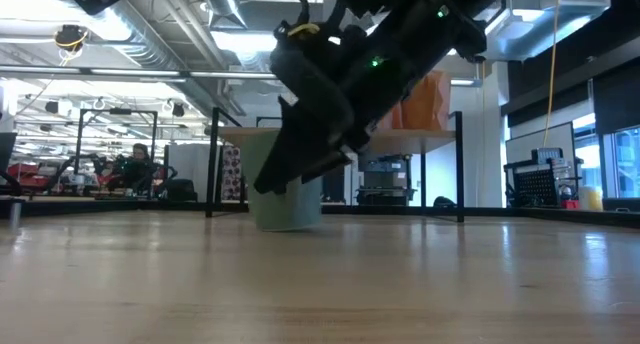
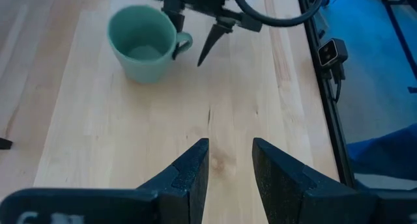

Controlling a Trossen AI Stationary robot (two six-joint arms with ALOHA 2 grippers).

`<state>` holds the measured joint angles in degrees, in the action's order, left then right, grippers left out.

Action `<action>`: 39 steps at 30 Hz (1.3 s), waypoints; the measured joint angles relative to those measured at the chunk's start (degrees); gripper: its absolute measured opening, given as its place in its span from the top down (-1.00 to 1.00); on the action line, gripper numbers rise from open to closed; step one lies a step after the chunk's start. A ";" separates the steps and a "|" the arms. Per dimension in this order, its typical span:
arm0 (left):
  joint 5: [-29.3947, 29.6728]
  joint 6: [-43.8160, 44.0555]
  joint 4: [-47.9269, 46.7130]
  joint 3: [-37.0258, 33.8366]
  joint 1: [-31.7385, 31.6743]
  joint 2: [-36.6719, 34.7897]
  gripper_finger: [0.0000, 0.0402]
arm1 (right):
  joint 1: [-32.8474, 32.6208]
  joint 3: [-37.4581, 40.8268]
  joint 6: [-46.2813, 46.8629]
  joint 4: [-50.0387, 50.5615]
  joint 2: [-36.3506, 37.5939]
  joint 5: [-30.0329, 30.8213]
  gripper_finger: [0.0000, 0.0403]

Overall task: Place coffee mugs
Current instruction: Put the green mug on the shelf

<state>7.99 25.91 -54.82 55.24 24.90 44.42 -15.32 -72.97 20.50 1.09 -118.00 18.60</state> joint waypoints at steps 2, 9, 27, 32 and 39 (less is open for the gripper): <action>0.00 -0.02 0.07 0.00 0.00 0.01 0.44 | 0.39 0.00 -3.78 -0.78 -0.39 -0.21 0.11; 0.24 -0.52 0.53 0.00 -0.02 0.01 0.44 | 1.65 -0.80 -13.26 -1.37 -0.34 -5.82 0.11; 1.86 -2.62 2.57 0.00 0.01 5.47 0.44 | -1.54 -9.06 0.13 26.68 2.63 -10.16 0.11; 1.94 -1.41 2.62 0.00 -0.02 5.36 0.44 | -5.58 -9.88 33.84 23.32 2.08 2.77 0.11; 1.36 -0.94 2.62 0.00 -0.02 5.34 0.44 | -8.06 -9.75 53.55 18.76 0.13 12.67 0.11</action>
<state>9.34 24.97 -52.21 55.24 24.88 49.76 -23.39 -82.72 74.05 19.85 -117.88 31.27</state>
